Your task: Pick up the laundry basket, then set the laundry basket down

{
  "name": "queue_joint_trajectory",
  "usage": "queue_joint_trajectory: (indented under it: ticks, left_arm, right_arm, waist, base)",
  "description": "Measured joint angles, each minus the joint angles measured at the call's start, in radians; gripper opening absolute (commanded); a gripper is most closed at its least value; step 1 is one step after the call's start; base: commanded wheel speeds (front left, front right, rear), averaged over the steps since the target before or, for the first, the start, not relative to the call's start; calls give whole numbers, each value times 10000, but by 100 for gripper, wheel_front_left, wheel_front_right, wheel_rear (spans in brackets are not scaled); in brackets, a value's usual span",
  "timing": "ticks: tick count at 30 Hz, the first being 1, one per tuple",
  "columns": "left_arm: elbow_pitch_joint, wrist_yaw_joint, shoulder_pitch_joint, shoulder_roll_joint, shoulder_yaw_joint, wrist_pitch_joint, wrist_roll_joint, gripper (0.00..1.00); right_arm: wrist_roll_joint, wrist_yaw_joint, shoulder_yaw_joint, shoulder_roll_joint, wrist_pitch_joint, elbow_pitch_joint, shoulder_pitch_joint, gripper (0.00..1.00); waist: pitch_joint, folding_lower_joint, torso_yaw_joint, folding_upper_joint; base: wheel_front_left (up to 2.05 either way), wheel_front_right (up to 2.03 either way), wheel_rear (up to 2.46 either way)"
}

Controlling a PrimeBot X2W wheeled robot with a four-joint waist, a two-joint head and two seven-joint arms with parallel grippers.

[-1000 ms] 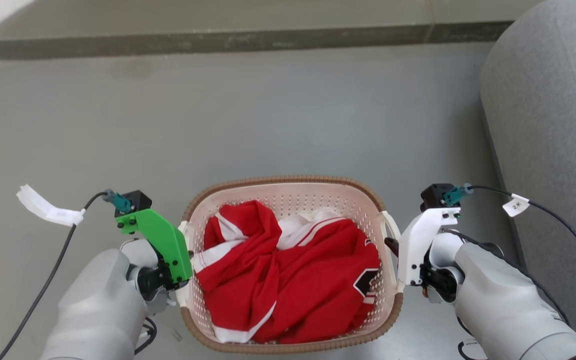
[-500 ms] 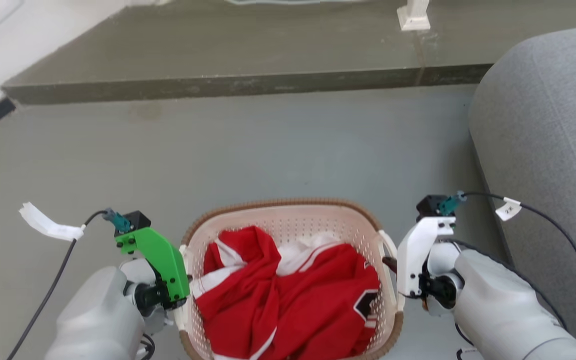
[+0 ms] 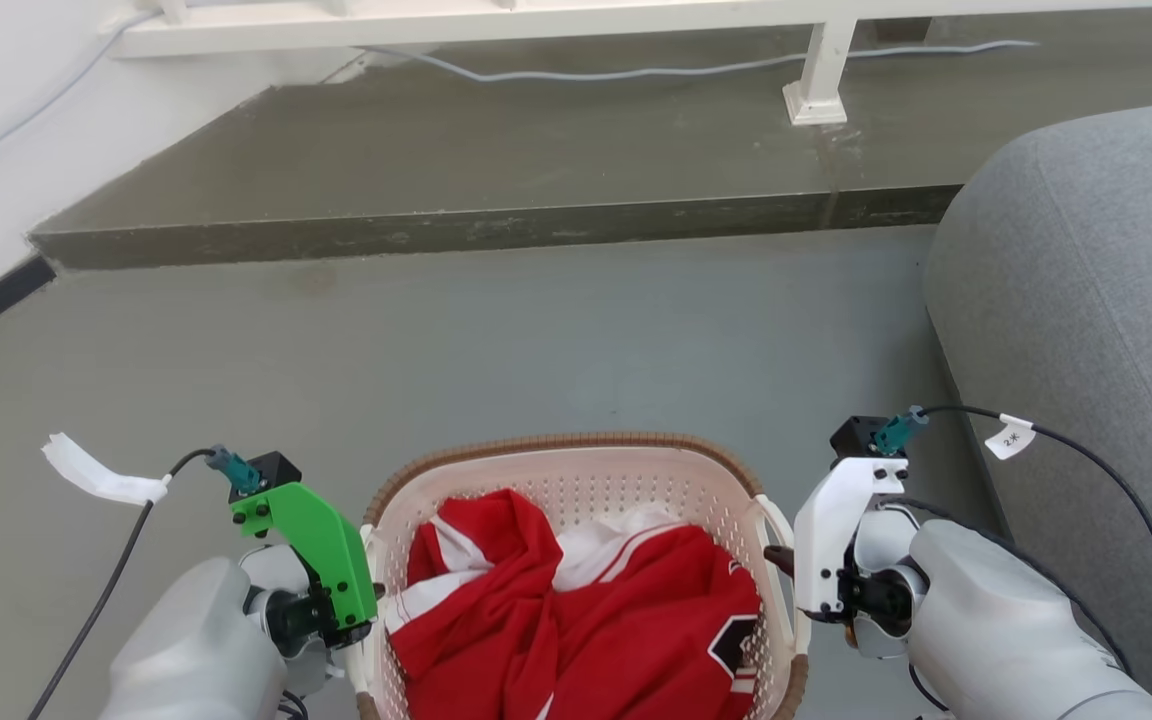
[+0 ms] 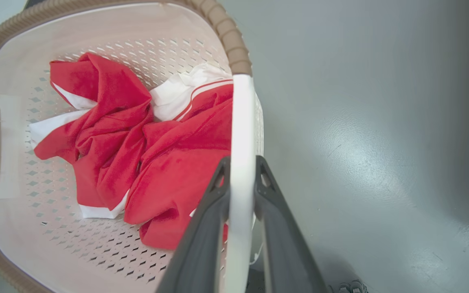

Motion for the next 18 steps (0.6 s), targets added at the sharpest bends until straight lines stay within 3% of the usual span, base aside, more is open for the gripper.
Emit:
queue_joint_trajectory:
  ticks: [18]
  left_arm:
    - [-40,0,42,56,-159,8,-69,0]
  right_arm:
    - [318,2,198,-27,173,-2,16,0]
  waist:
    - [-85,0,-30,0]
  base:
    - [0,0,0]
